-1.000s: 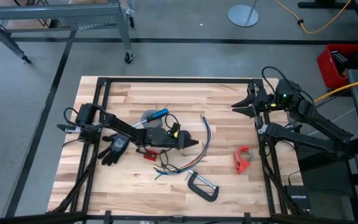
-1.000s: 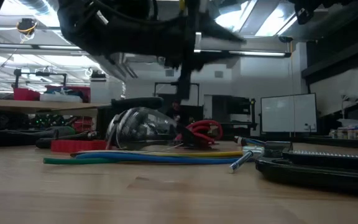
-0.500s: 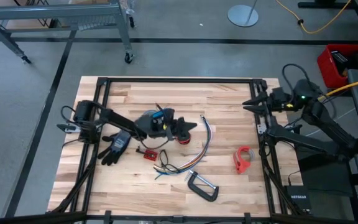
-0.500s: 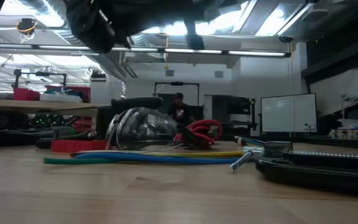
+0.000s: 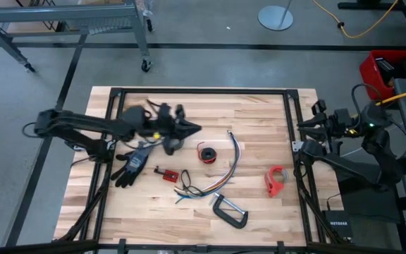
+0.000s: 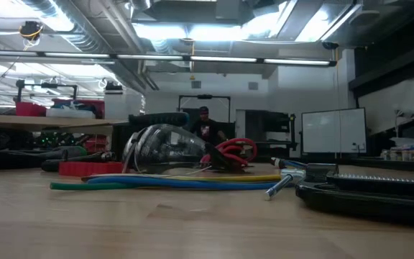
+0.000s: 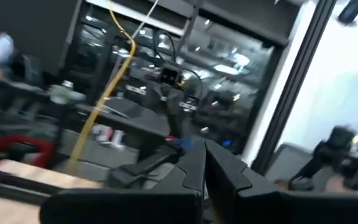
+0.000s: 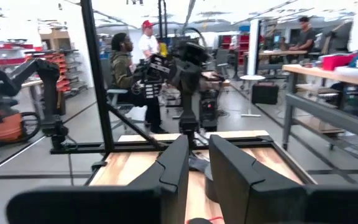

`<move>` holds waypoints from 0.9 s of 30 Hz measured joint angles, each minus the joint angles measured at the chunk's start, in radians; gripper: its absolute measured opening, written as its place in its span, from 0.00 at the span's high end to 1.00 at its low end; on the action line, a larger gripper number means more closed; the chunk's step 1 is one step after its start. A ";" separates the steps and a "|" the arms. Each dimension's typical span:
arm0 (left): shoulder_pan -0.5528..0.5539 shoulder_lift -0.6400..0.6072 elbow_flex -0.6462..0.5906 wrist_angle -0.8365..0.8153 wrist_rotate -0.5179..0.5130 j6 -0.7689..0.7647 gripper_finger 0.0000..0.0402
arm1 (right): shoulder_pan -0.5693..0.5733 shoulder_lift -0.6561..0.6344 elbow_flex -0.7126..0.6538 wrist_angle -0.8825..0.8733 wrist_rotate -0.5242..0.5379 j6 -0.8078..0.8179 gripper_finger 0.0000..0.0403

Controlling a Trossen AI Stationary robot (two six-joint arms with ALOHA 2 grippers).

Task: Coil cords
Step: Return to Home Position

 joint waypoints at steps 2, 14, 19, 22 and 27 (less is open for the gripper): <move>-0.012 -0.085 0.000 -0.114 -0.040 0.069 1.00 | 0.000 -0.027 0.000 -0.026 0.027 0.000 0.83; -0.083 -0.466 0.000 -0.730 -0.092 0.216 0.99 | 0.000 -0.105 -0.190 0.000 0.047 0.021 0.83; -0.109 -0.528 0.000 -0.824 -0.092 0.204 0.99 | 0.000 -0.105 -0.299 0.099 0.040 0.024 0.83; -0.121 -0.552 0.000 -0.915 -0.092 0.226 0.99 | 0.000 -0.105 -0.367 0.186 0.039 0.045 0.83; -0.123 -0.574 0.000 -1.021 -0.092 0.213 0.99 | 0.000 -0.105 -0.443 0.274 0.039 0.076 0.83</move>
